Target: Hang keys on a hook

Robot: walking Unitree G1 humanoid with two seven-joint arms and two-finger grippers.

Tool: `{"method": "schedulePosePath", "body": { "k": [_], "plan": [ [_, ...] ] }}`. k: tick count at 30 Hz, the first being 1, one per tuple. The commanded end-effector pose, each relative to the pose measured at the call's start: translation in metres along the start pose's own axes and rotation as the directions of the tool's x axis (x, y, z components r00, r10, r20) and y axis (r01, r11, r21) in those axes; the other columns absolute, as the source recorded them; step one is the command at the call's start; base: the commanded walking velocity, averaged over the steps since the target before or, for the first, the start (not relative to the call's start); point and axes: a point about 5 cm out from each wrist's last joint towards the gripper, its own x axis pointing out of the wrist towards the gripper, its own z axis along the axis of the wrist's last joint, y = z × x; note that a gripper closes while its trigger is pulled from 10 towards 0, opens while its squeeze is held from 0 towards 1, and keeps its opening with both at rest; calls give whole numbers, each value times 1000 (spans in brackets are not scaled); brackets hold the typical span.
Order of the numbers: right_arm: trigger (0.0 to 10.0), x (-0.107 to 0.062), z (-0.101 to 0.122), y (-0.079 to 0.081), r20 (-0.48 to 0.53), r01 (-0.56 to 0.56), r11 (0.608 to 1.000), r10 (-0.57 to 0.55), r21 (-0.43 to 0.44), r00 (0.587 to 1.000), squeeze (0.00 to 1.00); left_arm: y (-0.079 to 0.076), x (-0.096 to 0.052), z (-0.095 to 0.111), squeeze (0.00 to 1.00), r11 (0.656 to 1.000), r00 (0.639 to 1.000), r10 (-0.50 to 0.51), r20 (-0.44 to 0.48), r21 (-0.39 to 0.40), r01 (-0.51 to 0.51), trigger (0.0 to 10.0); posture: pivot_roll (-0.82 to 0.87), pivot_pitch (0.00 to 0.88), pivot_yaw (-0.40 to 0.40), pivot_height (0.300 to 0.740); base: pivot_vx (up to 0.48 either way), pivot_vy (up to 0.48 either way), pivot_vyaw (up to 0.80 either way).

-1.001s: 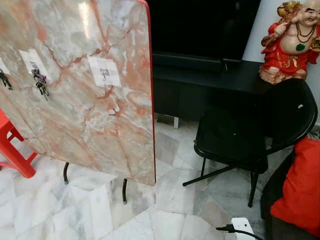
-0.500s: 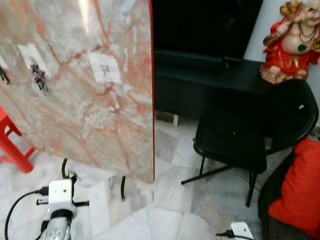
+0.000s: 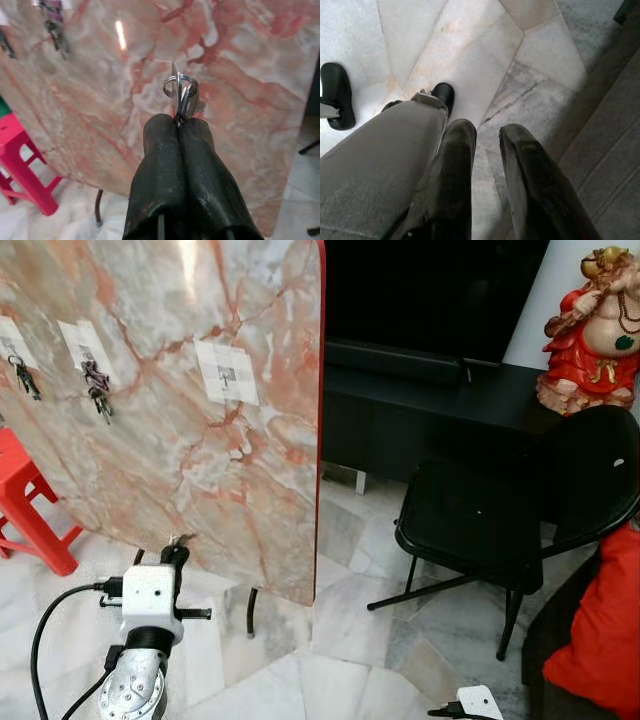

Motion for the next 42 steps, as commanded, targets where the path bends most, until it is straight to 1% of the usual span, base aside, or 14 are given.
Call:
{"method": "schedulePosePath", "body": {
  "k": [1, 4, 9, 11, 12, 13, 14, 16, 20, 23, 25, 28, 36, 42],
  "plan": [
    [10000, 1, -5, 2, -10, -5, 1000, 5, -21, 1000, 0, 3, -2, 5, 0, 1000, 1000, -5, -12, 16, 6, 10000, 39, 0, -64, 740, 0, 0, 0],
    [10000, 1, -7, 3, -15, -6, 999, 5, -34, 1000, 0, 2, -4, 9, 0, 1000, 1000, -1, -26, 1, 1, 10000, 53, 0, -73, 740, 0, 0, 0],
    [10000, 1, -10, 3, -22, -4, 999, 3, -45, 1000, 0, -2, -11, 6, 0, 1000, 998, -15, -57, -16, 14, 10000, 61, 0, -74, 740, 0, 0, 0],
    [10000, 1, -13, 1, -27, 0, 999, -1, -48, 1000, 0, -1, -13, 6, 0, 998, 997, -16, -70, -55, 12, 10000, 72, 0, -72, 740, 0, 0, 0],
    [10000, 1, -13, 1, -27, 0, 999, -1, -48, 1000, 0, -1, -13, 6, 0, 998, 997, -16, -70, -55, 12, 10000, 72, 0, -72, 740, 0, 0, 0],
    [10000, 0, -13, -1, -29, 2, 999, -3, -50, 1000, 0, -1, -12, 9, 0, 997, 998, -13, -65, -77, 8, 10000, 80, 0, -69, 740, 0, 0, 0],
    [10000, 0, -13, -1, -29, 2, 999, -3, -50, 1000, 0, -1, -12, 9, 0, 997, 998, -13, -65, -77, 8, 10000, 80, 0, -69, 740, 0, 0, 0],
    [10000, 0, -16, -4, -39, 11, 998, -13, -61, 999, 0, -4, -4, 14, 0, 994, 999, -4, -39, -109, 0, 10000, 70, 0, -50, 740, 0, 0, 0],
    [10000, 0, -16, -4, -42, 6, 998, -9, -68, 999, 0, -7, 0, 14, 0, 992, 999, -14, -35, -124, 10, 10000, 50, 0, -37, 740, 0, 0, 0],
    [10000, 0, -15, -4, -49, -3, 991, -4, -132, 999, 0, -11, 11, 15, 0, 988, 999, -21, -40, -154, 14, 10000, 16, 0, -15, 740, 0, 0, 0],
    [10000, 0, -15, -3, -50, -1, 990, -6, -142, 999, 0, -14, 16, 17, 0, 988, 999, -23, -39, -153, 17, 10000, 8, 0, -8, 740, 0, 0, 0],
    [10000, 0, -15, -3, -47, 0, 990, -7, -141, 999, 0, -15, 15, 19, 0, 988, 998, -50, -31, -150, 45, 10000, -2, 0, 3, 740, 0, 0, 0],
    [10000, 0, -17, -3, -50, -12, 987, 4, -163, 999, 0, -12, 12, 20, 0, 987, 999, -39, -32, -156, 33, 10000, 21, 0, -11, 740, 187, 0, 0],
    [10000, 0, -16, -5, -48, -10, 979, 0, -202, 999, 0, -13, 13, 21, 0, 986, 999, -36, -30, -162, 31, 10000, 23, 0, -16, 740, 256, 0, 0]
  ]
}}
